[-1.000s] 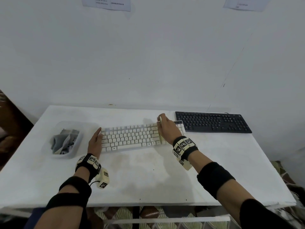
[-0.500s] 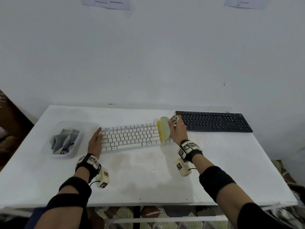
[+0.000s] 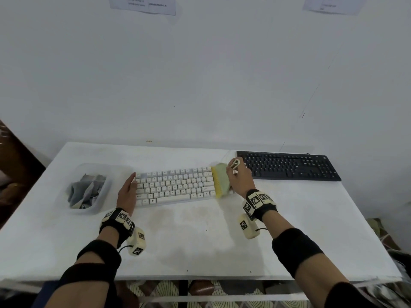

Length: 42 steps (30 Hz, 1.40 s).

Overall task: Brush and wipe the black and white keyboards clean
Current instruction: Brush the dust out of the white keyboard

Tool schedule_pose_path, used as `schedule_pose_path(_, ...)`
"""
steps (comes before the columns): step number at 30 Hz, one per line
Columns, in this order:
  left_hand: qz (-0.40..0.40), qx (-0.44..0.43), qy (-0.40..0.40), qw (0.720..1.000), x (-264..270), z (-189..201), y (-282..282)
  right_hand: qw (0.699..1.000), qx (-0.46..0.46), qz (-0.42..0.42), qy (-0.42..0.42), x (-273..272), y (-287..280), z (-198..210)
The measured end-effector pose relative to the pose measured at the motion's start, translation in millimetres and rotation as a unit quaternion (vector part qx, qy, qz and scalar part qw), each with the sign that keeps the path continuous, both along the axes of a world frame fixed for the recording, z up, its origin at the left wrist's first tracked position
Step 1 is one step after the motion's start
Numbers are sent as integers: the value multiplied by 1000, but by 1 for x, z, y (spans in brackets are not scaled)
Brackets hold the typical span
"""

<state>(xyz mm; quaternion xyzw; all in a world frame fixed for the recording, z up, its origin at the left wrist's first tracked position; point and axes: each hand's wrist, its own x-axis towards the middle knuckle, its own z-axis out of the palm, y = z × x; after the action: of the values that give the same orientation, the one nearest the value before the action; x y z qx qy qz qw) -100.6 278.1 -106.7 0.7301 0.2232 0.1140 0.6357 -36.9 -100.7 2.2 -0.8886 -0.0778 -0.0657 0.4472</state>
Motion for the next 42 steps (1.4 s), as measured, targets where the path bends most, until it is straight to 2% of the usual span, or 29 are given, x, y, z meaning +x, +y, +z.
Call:
schedule_pose_path(3, 3, 2, 0, 1000, 0, 3, -1, 1000, 0, -16, 11, 6, -1, 11)
schedule_pose_path(10, 0, 1, 4, 1000, -1, 2, 0, 998, -4, 12, -64, 0, 36, 26)
schedule_pose_path(15, 1, -5, 0, 1000, -2, 4, -2, 999, -31, 21, -23, -11, 43, 8)
schedule_pose_path(18, 2, -3, 1, 1000, -1, 2, 0, 998, -36, 46, 20, -12, 38, 15)
schedule_pose_path(20, 0, -8, 1, 1000, -1, 3, -1, 1000, -15, 12, 24, -8, 34, 21)
schedule_pose_path(22, -1, -9, -2, 1000, 0, 4, -3, 999, 23, -39, -9, -4, 33, 25)
schedule_pose_path(24, 0, -5, 1, 1000, -1, 5, -2, 998, 35, -54, -28, -5, 40, 22)
schedule_pose_path(30, 5, 13, 3, 1000, -2, 5, -2, 999, -14, 28, -26, -29, 57, -10)
schedule_pose_path(34, 3, 14, 6, 1000, -2, 5, -2, 999, -13, 46, -19, -31, 50, 5)
schedule_pose_path(36, 2, 14, 7, 1000, -2, 7, -3, 999, 2, 30, -23, -26, 48, 13)
schedule_pose_path(40, 5, 15, 8, 1000, -4, 11, -5, 997, 36, -57, -46, -21, 53, 13)
schedule_pose_path(42, 6, 10, 7, 1000, -4, 11, -5, 997, 31, -52, -44, -27, 60, 5)
